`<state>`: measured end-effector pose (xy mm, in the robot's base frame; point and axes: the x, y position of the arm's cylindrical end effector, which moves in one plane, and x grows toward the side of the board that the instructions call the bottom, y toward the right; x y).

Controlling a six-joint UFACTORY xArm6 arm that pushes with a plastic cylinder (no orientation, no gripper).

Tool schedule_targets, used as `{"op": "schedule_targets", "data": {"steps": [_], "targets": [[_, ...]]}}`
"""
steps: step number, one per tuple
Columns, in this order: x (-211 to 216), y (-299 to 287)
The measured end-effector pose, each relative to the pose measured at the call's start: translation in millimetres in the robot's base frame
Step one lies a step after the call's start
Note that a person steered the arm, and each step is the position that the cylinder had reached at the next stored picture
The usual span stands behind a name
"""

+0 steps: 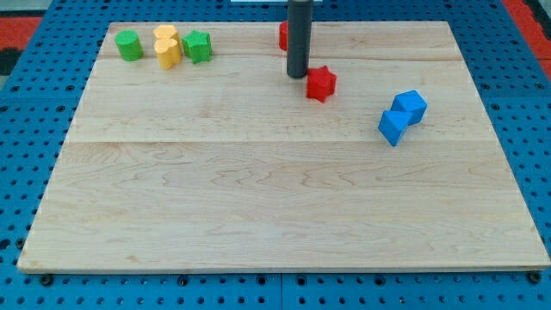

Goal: Move red circle towards the center

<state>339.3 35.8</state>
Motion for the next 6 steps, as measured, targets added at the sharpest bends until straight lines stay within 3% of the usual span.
{"op": "schedule_targets", "data": {"steps": [1,2,3,4,5,6], "targets": [[12,93],[-2,59],[-40,62],[-110,122],[-146,65],[-146,-4]]}}
